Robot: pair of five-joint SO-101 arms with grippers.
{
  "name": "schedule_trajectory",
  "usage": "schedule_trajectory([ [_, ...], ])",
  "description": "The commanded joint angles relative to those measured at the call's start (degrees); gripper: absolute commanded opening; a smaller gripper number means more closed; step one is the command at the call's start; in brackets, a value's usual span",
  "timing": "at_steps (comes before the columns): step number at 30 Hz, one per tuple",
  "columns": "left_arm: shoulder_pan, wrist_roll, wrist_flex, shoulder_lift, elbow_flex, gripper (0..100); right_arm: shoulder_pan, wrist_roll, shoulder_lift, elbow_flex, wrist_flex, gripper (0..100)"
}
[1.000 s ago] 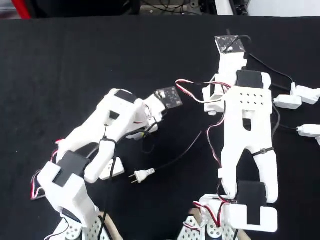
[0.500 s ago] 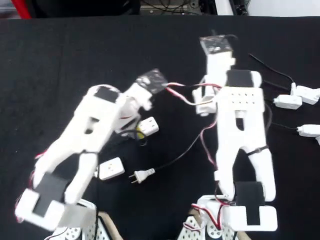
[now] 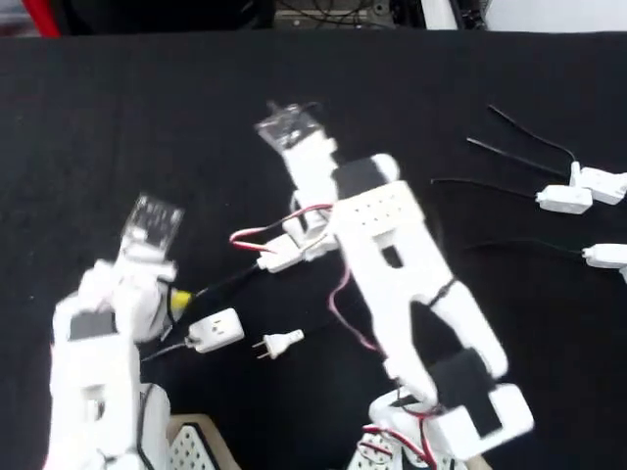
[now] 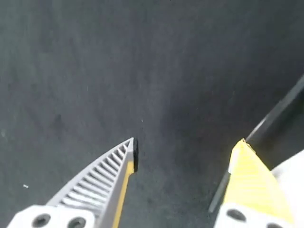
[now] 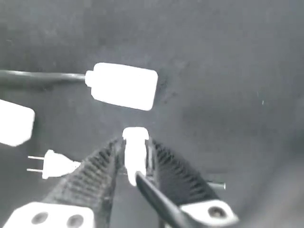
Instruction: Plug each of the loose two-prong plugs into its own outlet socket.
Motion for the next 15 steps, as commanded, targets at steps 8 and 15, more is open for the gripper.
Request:
schedule_trajectory([
  [8,-1.7,1.0,7.0,-36.4,14.9,31,-1.8,-4.0,15.2,-10.7,-3.0,1.2],
  [15,-1.4,0.7,12.1,-39.6,14.8,31,-1.7,-5.2,12.0,-11.4,-2.5,1.2],
])
